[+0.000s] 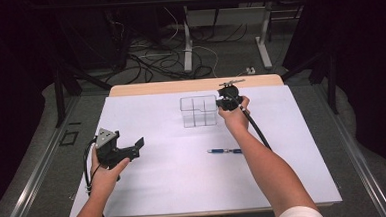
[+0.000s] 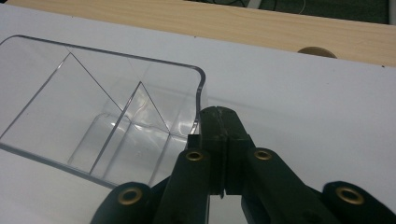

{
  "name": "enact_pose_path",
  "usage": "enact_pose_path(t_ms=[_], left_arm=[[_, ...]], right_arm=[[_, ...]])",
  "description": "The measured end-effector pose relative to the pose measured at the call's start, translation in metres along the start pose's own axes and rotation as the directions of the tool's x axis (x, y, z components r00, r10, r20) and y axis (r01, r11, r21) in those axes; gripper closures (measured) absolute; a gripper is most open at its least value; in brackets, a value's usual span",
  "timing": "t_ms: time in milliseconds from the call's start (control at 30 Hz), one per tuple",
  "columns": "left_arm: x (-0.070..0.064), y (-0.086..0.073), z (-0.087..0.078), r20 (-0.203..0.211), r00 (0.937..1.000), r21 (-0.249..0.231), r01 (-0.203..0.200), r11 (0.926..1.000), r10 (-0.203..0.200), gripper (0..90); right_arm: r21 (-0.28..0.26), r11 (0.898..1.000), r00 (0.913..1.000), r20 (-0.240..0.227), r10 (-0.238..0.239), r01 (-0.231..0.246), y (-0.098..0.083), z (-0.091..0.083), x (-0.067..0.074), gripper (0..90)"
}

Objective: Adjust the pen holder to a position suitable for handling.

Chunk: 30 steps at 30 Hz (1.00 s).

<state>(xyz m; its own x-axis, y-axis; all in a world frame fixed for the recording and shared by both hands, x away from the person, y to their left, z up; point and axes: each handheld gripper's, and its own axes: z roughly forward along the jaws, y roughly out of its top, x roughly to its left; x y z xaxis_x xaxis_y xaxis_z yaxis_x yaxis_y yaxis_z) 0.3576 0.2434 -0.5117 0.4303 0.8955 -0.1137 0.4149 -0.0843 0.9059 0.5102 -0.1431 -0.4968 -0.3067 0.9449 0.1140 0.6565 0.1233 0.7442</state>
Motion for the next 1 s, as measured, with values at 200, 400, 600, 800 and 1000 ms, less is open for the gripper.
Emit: enact_pose_path(t_ms=[200, 400, 600, 800, 1000], left_arm=[[0.0, 0.0, 0.0, 0.0, 1.0, -0.002, 0.003, 1.0, -0.003, 0.3], [-0.001, 0.0, 0.001, -0.002, 0.9999, -0.008, 0.01, 0.9999, -0.01, 0.3], [-0.001, 0.0, 0.001, -0.002, 0.9999, -0.006, 0.011, 0.9999, -0.011, 0.3], [-0.001, 0.0, 0.001, -0.002, 0.9999, -0.008, 0.01, 0.9999, -0.01, 0.3], [0.0, 0.0, 0.001, -0.002, 1.0, -0.002, 0.004, 1.0, -0.004, 0.3]], right_arm=[[0.005, 1.0, 0.9999, 0.003, 0.012, -0.012, -0.002, -0.003, 0.004, 90.0], [0.015, 0.999, 0.9994, -0.002, 0.035, -0.035, -0.004, -0.005, 0.006, 90.0], [0.021, 0.999, 0.9994, -0.01, 0.035, -0.034, -0.006, -0.007, 0.01, 90.0], [0.025, 0.999, 0.9988, -0.017, 0.045, -0.045, -0.007, -0.007, 0.013, 90.0], [0.029, 0.999, 0.9988, -0.025, 0.042, -0.041, -0.007, -0.008, 0.011, 89.7]])
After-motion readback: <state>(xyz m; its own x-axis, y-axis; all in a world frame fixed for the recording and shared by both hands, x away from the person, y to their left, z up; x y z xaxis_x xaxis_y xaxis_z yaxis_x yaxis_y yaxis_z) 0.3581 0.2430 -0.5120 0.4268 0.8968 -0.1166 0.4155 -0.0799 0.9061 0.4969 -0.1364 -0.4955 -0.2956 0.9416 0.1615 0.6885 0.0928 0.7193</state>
